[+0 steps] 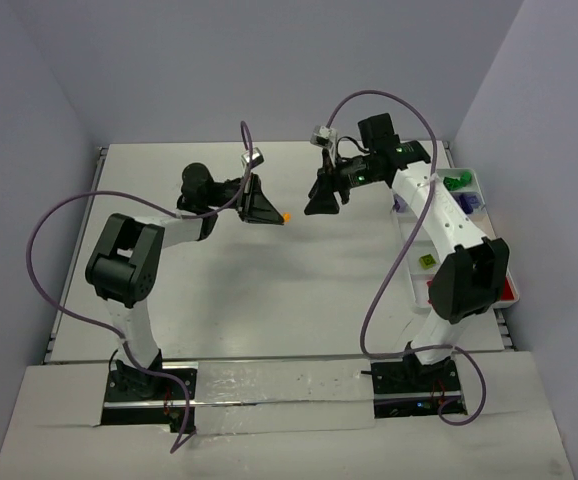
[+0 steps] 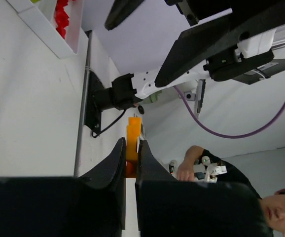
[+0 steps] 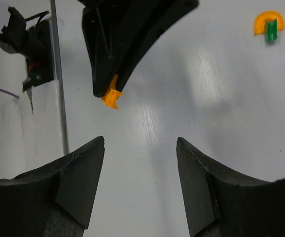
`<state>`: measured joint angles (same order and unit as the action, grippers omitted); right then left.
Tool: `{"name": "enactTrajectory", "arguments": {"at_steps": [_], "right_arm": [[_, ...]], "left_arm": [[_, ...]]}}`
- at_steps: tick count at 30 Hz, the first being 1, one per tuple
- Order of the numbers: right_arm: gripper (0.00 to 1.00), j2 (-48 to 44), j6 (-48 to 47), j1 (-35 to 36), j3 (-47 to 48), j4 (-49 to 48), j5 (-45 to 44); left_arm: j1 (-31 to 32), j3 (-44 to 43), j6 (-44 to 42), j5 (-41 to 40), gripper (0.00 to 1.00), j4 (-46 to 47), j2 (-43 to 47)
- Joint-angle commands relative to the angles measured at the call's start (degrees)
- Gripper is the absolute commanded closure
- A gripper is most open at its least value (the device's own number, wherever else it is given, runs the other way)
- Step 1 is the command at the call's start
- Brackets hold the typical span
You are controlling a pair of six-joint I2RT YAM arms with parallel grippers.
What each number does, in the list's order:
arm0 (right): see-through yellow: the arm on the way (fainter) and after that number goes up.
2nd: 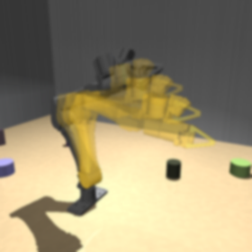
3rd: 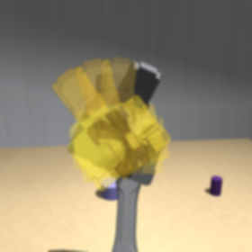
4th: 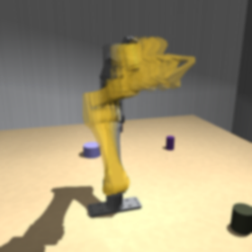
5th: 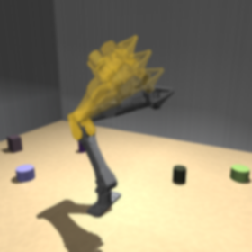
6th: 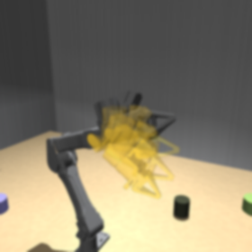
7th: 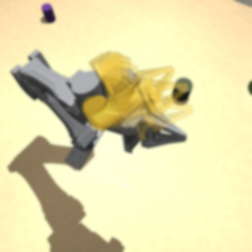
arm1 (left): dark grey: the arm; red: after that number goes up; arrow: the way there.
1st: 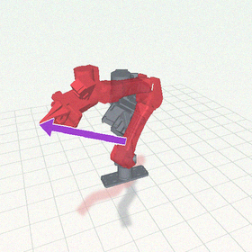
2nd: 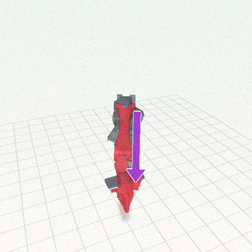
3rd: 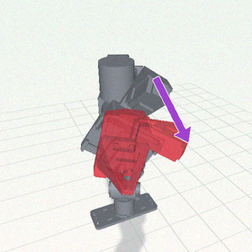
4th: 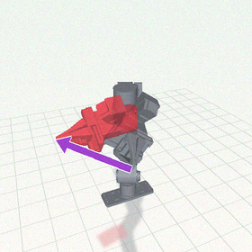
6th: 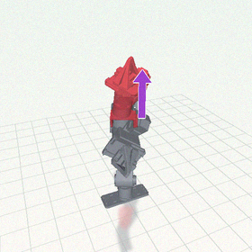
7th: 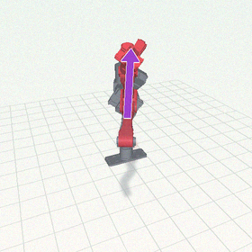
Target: Sort the legos into containers by color
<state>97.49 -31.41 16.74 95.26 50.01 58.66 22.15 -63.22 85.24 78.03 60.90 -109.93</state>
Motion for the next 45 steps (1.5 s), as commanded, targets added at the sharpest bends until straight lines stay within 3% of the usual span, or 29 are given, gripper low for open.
{"name": "enactTrajectory", "arguments": {"at_steps": [1,15,20,26,45], "right_arm": [[0.32,-4.0,-11.7,3.4,1.1,3.0,0.2],[0.32,-3.6,-32.0,11.6,4.8,16.6,-7.8],[0.34,-3.8,-33.1,12.9,5.5,17.8,-9.7],[0.49,-3.7,-33.2,14.1,6.0,18.6,-11.0],[0.46,-2.9,-32.2,16.2,7.1,18.7,-13.4]], "left_arm": [[1.1,0.3,13.4,1.7,1.00,19.0,-0.7],[4.7,2.1,10.9,3.0,1.00,17.1,0.6],[4.9,2.2,10.2,3.1,1.00,16.5,0.7],[4.9,1.4,12.0,3.4,1.00,18.3,0.1],[5.0,0.6,14.1,3.3,1.00,20.8,-0.9]]}}
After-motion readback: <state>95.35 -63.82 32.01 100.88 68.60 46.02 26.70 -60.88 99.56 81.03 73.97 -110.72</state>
